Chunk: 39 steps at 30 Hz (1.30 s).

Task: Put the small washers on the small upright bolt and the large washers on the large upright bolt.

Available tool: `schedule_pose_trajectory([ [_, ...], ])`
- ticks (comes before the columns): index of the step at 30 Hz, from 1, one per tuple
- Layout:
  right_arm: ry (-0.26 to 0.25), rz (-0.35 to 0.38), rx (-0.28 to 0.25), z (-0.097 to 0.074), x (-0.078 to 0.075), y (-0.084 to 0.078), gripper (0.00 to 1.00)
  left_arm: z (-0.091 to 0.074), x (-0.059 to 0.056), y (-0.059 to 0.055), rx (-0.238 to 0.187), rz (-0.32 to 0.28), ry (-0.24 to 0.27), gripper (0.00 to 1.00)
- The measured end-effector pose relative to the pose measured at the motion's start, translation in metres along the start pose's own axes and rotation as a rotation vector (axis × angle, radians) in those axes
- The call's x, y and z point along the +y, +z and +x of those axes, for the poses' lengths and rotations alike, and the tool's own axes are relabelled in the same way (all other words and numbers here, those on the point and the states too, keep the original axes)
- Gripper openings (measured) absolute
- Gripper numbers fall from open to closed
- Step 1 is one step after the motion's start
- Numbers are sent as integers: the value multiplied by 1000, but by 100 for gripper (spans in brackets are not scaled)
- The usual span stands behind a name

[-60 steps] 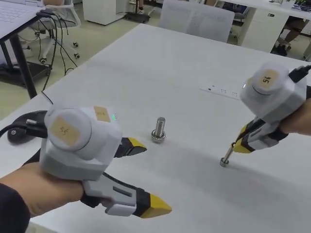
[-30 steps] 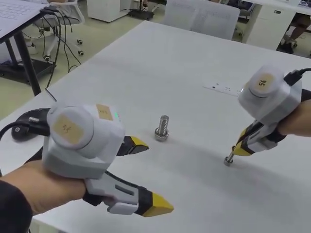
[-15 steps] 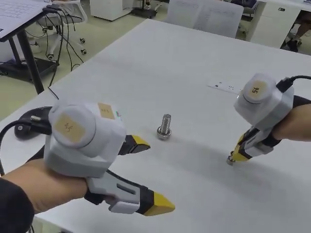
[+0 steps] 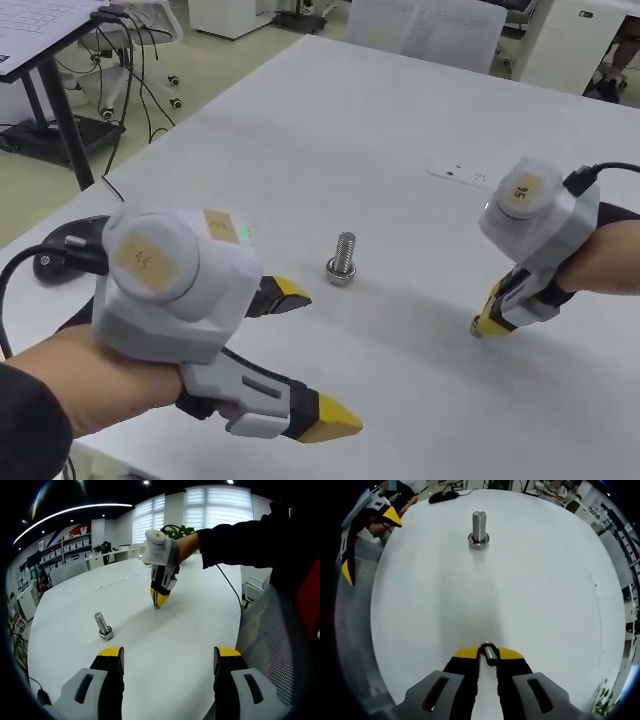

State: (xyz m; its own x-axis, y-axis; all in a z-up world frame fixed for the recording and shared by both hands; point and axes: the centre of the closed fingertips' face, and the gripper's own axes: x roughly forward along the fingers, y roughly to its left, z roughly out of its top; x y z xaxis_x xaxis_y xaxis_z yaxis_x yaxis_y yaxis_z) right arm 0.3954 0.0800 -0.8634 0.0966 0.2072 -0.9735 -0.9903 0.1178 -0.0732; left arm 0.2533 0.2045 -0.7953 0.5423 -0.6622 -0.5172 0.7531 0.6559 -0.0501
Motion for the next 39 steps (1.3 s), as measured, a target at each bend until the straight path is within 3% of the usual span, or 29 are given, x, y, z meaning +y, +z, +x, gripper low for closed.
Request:
schedule_pose_trajectory([
  [18,-16,2,-29,-5,0,2,20,2,0,0,4,3,-2,72],
  [39,-61,87,-197,-27,15,6,41,2,-2,2,-1,19,-8,73],
])
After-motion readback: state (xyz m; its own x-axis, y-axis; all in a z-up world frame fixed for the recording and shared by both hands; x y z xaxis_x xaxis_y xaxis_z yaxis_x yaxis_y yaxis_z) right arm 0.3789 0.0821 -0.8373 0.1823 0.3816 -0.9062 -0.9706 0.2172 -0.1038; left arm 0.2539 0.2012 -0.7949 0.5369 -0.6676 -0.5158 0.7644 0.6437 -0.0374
